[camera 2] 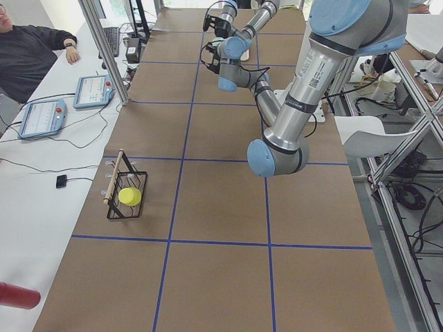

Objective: Left arm grabs green cup and hands to right arm on tray

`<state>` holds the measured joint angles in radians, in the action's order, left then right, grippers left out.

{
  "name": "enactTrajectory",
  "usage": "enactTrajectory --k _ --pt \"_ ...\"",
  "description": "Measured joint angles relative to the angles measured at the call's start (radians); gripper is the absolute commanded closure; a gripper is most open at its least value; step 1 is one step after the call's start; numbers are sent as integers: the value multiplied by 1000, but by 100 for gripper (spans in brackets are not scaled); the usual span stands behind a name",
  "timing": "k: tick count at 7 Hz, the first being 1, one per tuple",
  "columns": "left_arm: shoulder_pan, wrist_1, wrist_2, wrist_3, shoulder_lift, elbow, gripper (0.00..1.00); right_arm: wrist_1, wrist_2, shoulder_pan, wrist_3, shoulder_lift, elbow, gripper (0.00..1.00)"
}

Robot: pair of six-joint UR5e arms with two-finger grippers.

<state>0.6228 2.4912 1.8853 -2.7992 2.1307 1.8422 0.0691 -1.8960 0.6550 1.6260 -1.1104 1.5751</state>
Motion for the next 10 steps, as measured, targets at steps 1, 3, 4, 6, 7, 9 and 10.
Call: enactTrajectory --k 1,3,4,6,7,9,10 --pt "0 0 0 1 0 -3 87 0 0 0 0 0 -1 59" --pt "0 0 0 1 0 -4 87 0 0 0 0 1 -1 62" --pt "0 0 0 1 1 -4 87 0 0 0 0 1 -1 63" --pt "0 1 0 1 2 -4 87 0 0 0 0 -1 -5 63" --pt "0 1 0 1 4 -4 87 0 0 0 0 -1 -9 64" --pt "0 2 0 2 4 -5 87 0 0 0 0 0 -14 65" --pt "0 2 0 2 4 -6 87 1 0 0 0 1 -14 70"
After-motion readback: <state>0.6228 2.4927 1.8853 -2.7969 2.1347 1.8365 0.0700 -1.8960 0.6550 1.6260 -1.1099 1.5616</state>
